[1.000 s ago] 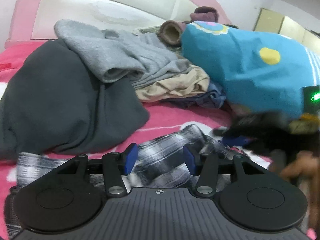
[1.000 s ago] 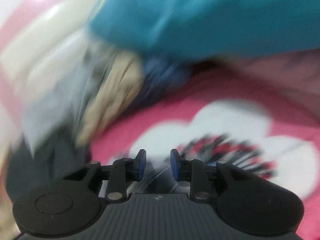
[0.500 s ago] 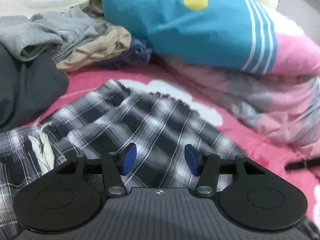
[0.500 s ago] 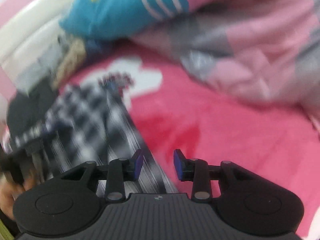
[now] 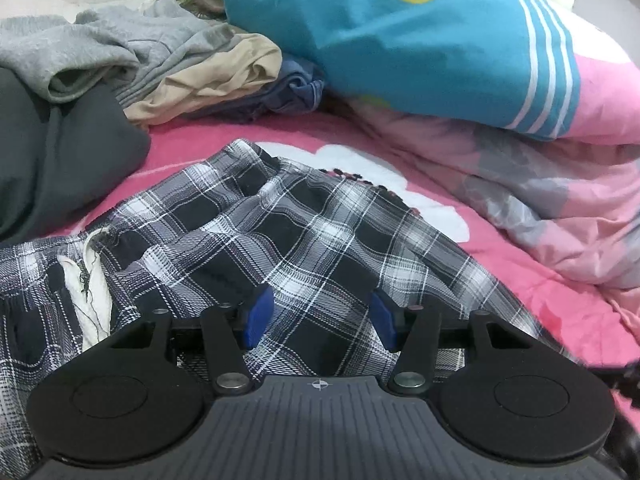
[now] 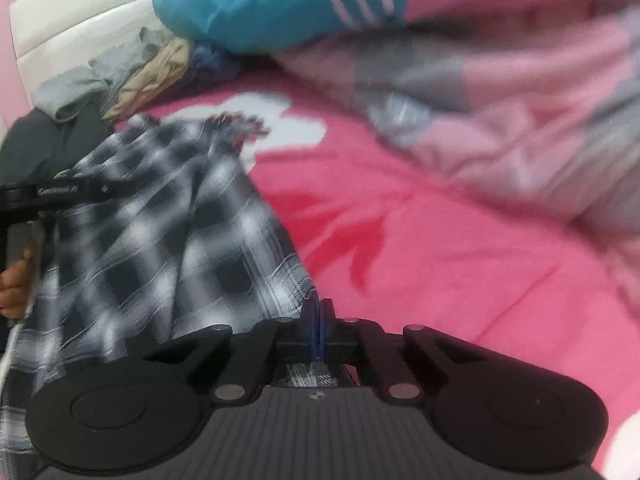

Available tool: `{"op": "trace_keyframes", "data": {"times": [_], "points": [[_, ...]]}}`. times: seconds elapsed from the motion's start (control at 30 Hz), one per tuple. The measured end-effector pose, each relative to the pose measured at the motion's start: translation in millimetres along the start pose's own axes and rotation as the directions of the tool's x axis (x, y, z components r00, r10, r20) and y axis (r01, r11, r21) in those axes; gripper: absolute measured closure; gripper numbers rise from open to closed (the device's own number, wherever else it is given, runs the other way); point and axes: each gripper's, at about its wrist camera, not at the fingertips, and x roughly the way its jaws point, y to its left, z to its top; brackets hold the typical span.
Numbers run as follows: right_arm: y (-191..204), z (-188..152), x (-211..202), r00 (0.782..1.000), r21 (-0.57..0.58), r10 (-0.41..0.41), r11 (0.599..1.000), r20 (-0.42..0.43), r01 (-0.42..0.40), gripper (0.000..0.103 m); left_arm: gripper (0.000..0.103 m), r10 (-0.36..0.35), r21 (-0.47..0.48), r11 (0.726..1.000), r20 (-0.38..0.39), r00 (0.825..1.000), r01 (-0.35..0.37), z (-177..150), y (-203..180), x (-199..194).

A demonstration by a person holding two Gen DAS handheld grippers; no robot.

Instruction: Fold clothes

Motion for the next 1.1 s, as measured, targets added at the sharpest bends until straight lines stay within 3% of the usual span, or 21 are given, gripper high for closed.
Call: {"op": "trace_keyframes", "data": {"times": [0.17, 0.37, 0.57, 0.67, 0.7, 0.77, 0.87, 1.0, 1.1], "points": [[-2.0, 13.4, 0.9, 0.991, -0.03, -0.118, 0.992, 0.059, 0.119, 0.102, 0.051, 0.004, 0.005, 1.0, 0.001, 1.0, -0.004, 0.6, 0.3, 0.6], [-6.7, -0.7, 44.7, 0.962, -0.118, -0.272, 0.955, 0.032, 0.274, 0.102, 0.051, 0.018, 0.017, 1.0, 0.003, 1.0, -0.018, 0.9, -1.5, 0.9], [-5.4, -12.1, 60.1, 0.935, -0.136, -0.342, 0.926, 0.098, 0.353, 0.101, 0.051, 0.029, 0.036, 0.999, 0.001, 1.0, -0.029, 0.3, -4.7, 1.8], [-31.6, -3.9, 34.4, 0.958, 0.042, -0.271, 0.962, 0.097, 0.268, 0.094, 0.05, 0.027, 0.041, 0.999, 0.004, 1.0, -0.027, 1.0, -5.4, 0.6], [-45.6, -3.7, 18.4, 0.961, 0.144, -0.261, 0.958, 0.095, 0.246, 0.088, 0.05, 0.023, 0.041, 0.999, 0.007, 1.0, -0.023, 1.7, -5.4, -0.8], [-71.4, -11.1, -17.1, 0.966, 0.317, -0.23, 0.931, 0.12, 0.182, 0.087, 0.05, 0.005, 0.043, 0.999, 0.027, 1.0, -0.006, 4.0, -6.5, -7.5], [-95.0, -33.2, -77.6, 0.971, 0.435, -0.18, 0.895, 0.156, 0.096, 0.087, 0.05, -0.093, 0.051, 0.995, 0.062, 0.994, 0.09, 6.9, -15.1, -27.5], [-87.3, -69.6, -129.0, 0.981, 0.375, -0.155, 0.922, 0.116, 0.101, 0.087, 0.05, -0.279, 0.114, 0.954, 0.006, 0.96, 0.276, -3.9, -44.3, -45.9], [-63.6, -96.5, -140.9, 0.983, 0.268, -0.173, 0.952, 0.06, 0.151, 0.087, 0.05, -0.297, 0.256, 0.917, -0.071, 0.952, 0.305, -31.8, -80.3, -44.6]]}}
